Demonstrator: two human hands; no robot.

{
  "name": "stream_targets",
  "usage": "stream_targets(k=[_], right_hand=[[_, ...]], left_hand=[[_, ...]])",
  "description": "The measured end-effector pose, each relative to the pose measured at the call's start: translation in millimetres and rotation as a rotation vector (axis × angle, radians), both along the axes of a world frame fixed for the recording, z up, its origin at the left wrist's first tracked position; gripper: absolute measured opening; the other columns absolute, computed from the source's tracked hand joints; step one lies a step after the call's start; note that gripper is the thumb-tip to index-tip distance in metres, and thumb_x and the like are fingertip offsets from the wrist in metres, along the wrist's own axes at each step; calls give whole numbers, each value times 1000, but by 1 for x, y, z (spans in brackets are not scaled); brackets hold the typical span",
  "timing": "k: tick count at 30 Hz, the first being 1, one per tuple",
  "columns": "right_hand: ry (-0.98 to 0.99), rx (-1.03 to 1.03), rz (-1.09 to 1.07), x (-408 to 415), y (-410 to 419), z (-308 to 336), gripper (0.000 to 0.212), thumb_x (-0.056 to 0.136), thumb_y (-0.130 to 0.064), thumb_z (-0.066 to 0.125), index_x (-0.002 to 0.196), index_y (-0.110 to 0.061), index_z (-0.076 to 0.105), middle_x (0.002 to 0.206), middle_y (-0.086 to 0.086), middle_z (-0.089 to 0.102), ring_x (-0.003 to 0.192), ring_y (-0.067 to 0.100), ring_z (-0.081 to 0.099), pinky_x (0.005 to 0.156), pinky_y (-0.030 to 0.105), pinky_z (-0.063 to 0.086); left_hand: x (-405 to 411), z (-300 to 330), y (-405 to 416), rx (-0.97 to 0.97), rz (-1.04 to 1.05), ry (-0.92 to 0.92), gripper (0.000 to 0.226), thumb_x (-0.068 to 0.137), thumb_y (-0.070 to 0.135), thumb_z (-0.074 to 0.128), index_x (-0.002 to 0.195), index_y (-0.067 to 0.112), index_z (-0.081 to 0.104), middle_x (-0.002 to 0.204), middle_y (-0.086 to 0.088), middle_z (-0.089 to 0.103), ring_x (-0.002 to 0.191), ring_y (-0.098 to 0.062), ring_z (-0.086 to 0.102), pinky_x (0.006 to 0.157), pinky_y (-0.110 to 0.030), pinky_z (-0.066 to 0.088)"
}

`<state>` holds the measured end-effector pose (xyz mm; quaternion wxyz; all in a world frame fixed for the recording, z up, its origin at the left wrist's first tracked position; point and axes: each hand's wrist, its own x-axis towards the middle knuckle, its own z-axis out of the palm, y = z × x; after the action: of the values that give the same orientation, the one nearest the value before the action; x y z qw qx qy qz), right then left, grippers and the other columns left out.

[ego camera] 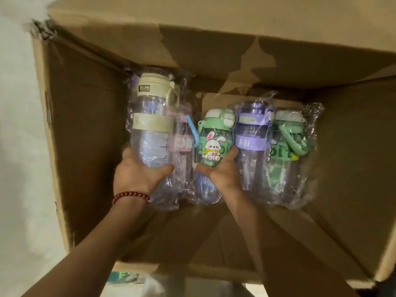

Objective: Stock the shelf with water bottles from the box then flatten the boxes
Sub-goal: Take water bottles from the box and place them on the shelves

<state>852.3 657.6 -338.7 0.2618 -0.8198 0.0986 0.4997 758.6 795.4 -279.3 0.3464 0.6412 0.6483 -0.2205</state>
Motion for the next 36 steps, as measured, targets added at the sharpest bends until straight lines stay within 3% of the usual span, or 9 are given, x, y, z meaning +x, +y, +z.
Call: stream_targets(k=[8,12,16,19,25,27,31,34,36], right_hand=[[-25,18,-131,9,-2,32,82,68,-18,80,133,-23,29,87,-11,51,70,7,50,58,19,38],[-28,64,-143,16,-10,77,79,69,-15,79,131,-22,32,94,-12,58,82,11,60,65,18,45],[-45,156,-229,21,-19,135,90,72,-4,78,143,-18,25,101,-13,59,82,4,57,58,2,43],[-11,195,-300,24,-28,182,98,72,-2,78,147,-20,17,126,2,57,104,16,57,77,19,47],[-70,254,-392,32,-38,301,98,66,-2,80,143,-19,22,114,3,49,88,11,53,55,4,42],[-96,294,-422,33,-41,339,109,52,-14,82,143,-19,23,120,8,52,93,15,56,61,7,46],[-156,328,-420,35,-50,417,122,38,-31,78,145,-23,20,130,5,48,111,20,52,82,29,48],[-245,367,-385,35,-62,476,118,34,-41,75,140,-27,25,126,5,50,106,18,55,79,27,47],[-273,382,-377,33,-71,514,116,40,-34,75,144,-24,23,126,3,51,104,16,56,78,24,46]], left_hand=[[9,22,5,-38,5,-46,76,61,33,85,120,13,42,100,0,54,88,-20,54,73,-32,48],[13,59,-10,-71,56,-61,72,59,36,84,113,13,42,95,-3,57,83,-23,59,68,-33,53],[15,112,-24,-128,97,-97,78,44,48,81,107,14,50,87,-1,64,78,-23,65,71,-41,58],[21,162,-31,-104,102,-154,63,53,36,85,102,14,52,84,2,61,80,-23,62,75,-37,54],[40,270,-36,-50,60,-291,75,40,49,77,107,21,56,91,0,65,80,-22,64,73,-37,55],[46,310,-36,-33,47,-343,75,39,48,76,107,22,57,91,2,65,80,-20,64,72,-35,54],[51,389,-42,-9,44,-452,72,43,38,82,109,21,56,91,9,63,80,-14,63,70,-31,51],[52,451,-51,21,6,-544,65,51,27,87,107,19,55,83,18,56,72,-3,56,66,-26,43],[51,490,-58,43,-40,-585,58,56,19,86,104,21,53,81,22,52,68,2,51,61,-24,40]])
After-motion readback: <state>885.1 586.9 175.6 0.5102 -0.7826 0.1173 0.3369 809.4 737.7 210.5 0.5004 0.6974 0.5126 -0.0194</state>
